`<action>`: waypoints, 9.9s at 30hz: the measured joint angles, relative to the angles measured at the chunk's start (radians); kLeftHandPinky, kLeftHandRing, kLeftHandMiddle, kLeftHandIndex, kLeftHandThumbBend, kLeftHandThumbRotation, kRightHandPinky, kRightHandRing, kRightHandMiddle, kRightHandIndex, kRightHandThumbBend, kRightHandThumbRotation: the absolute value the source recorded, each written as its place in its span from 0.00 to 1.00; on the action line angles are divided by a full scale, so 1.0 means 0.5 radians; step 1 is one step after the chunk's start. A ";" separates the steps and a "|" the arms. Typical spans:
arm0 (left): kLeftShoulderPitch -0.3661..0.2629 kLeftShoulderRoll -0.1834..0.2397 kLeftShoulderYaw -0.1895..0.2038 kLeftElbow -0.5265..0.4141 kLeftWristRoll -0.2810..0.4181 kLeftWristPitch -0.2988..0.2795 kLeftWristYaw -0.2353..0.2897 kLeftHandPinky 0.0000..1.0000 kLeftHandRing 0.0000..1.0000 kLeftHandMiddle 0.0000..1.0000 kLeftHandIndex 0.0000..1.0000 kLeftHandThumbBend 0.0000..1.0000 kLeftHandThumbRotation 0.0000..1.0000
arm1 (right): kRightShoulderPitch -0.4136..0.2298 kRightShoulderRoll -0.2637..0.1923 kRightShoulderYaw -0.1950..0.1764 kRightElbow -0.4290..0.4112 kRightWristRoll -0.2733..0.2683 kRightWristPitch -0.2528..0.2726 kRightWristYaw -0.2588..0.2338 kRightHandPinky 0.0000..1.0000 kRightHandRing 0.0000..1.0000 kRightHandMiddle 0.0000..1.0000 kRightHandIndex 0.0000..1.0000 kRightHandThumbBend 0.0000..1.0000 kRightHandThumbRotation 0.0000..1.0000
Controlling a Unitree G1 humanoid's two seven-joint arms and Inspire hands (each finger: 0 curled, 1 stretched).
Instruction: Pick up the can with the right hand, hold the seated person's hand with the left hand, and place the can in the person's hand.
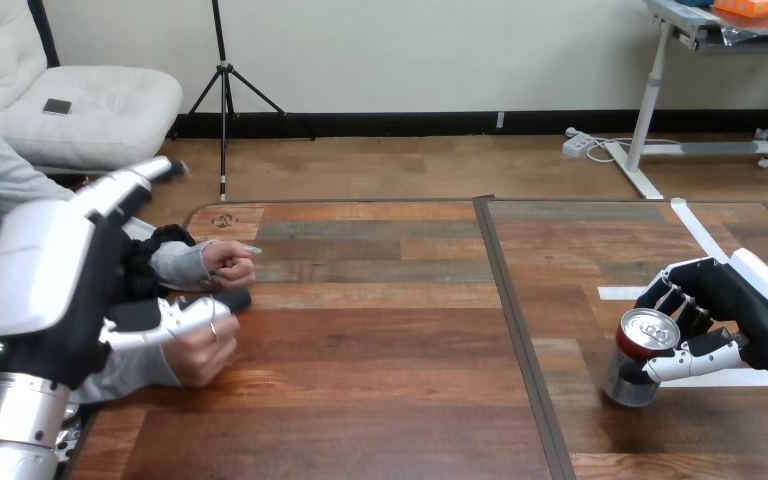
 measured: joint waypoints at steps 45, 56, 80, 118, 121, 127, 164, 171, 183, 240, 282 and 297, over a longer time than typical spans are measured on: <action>-0.169 0.541 -0.462 0.514 0.038 -0.065 -0.280 0.70 0.77 0.80 0.78 1.00 0.48 | 0.000 0.000 0.000 -0.001 0.000 0.004 -0.002 0.34 0.37 0.40 0.43 0.76 0.00; -0.194 0.659 -0.479 0.586 -0.075 -0.192 -0.442 0.68 0.75 0.78 0.77 1.00 0.42 | 0.000 0.000 0.000 -0.001 0.000 0.025 -0.003 0.33 0.35 0.40 0.43 0.76 0.00; -0.239 0.691 -0.520 0.723 -0.009 -0.168 -0.409 0.67 0.73 0.76 0.75 1.00 0.30 | 0.000 0.000 0.000 0.005 0.000 0.019 -0.002 0.34 0.37 0.41 0.43 0.76 0.00; -0.411 0.690 -0.718 1.096 0.148 0.035 -0.013 0.69 0.74 0.77 0.76 1.00 0.25 | -0.005 0.001 0.000 0.025 0.000 0.020 -0.002 0.32 0.35 0.40 0.44 0.77 0.00; -0.429 0.690 -0.737 1.138 0.148 0.041 0.026 0.69 0.74 0.77 0.76 1.00 0.24 | -0.005 0.001 0.000 0.025 0.000 0.020 -0.002 0.32 0.35 0.40 0.43 0.77 0.00; -0.462 0.686 -0.763 1.229 0.142 0.050 0.106 0.69 0.75 0.78 0.76 1.00 0.22 | -0.005 0.001 0.000 0.025 0.000 0.020 -0.002 0.32 0.36 0.40 0.43 0.77 0.00; -0.587 0.659 -0.794 1.568 -0.028 -0.039 0.413 0.65 0.74 0.78 0.77 1.00 0.19 | -0.005 0.000 0.000 0.027 -0.002 0.020 -0.003 0.33 0.36 0.41 0.43 0.77 0.00; -0.593 0.654 -0.794 1.576 -0.027 -0.038 0.455 0.64 0.73 0.77 0.76 1.00 0.21 | -0.005 0.000 0.000 0.027 -0.006 0.020 -0.003 0.30 0.34 0.40 0.44 0.78 0.00; -0.608 0.654 -0.796 1.602 -0.026 -0.039 0.463 0.65 0.74 0.77 0.75 1.00 0.18 | -0.005 0.000 0.000 0.027 -0.016 0.020 -0.009 0.34 0.37 0.40 0.43 0.77 0.00; -0.891 0.717 -1.118 1.592 0.356 0.041 0.140 0.74 0.79 0.81 0.79 1.00 0.48 | -0.005 0.000 0.000 0.027 -0.016 0.012 -0.003 0.33 0.36 0.40 0.43 0.77 0.00; -1.212 0.677 -1.397 1.819 0.436 0.044 0.025 0.76 0.79 0.82 0.80 1.00 0.48 | -0.005 0.000 0.000 0.024 -0.013 0.026 0.018 0.33 0.36 0.41 0.43 0.76 0.00; -1.302 0.656 -1.431 1.873 0.437 0.043 -0.097 0.78 0.81 0.83 0.81 1.00 0.45 | -0.005 0.000 0.000 0.018 -0.011 0.026 0.039 0.34 0.37 0.41 0.44 0.76 0.00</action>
